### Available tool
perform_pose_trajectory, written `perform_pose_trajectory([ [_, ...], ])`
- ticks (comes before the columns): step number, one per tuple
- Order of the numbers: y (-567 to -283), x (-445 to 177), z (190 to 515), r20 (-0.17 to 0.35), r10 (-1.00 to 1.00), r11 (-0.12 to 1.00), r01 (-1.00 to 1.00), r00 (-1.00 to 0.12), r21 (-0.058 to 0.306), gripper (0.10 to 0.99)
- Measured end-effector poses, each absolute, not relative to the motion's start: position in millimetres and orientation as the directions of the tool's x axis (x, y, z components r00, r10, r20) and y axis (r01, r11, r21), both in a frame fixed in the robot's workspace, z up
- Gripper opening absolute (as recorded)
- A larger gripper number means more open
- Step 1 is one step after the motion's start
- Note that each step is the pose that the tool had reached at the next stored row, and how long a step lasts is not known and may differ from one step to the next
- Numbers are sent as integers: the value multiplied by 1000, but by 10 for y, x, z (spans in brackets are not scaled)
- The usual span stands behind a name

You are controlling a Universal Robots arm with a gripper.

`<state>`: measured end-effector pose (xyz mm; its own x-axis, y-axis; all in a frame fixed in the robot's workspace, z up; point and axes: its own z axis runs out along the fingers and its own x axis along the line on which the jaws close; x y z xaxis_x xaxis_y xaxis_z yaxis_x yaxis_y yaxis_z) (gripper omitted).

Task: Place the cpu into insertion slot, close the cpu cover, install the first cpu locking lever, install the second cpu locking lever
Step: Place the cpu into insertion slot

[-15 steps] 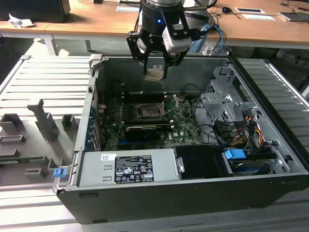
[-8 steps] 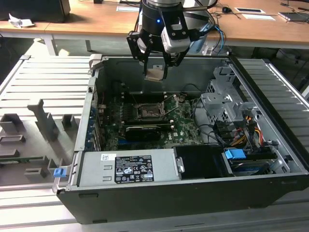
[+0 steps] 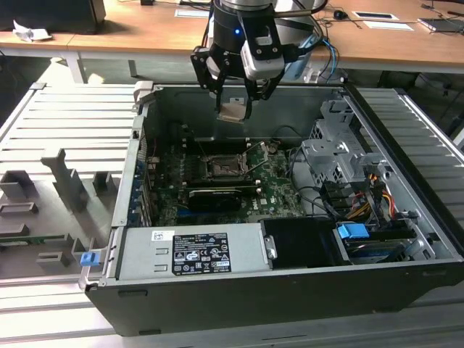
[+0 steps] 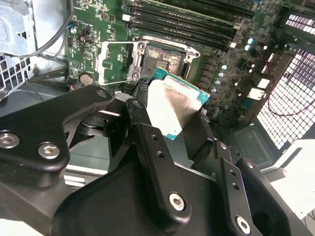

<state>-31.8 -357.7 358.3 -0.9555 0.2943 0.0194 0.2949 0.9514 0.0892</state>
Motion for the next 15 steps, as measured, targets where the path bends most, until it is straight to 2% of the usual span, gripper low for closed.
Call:
perform_pose_trajectory([
  [15,-3577,-318,3575,19,355,930,355,-935,89,525],
])
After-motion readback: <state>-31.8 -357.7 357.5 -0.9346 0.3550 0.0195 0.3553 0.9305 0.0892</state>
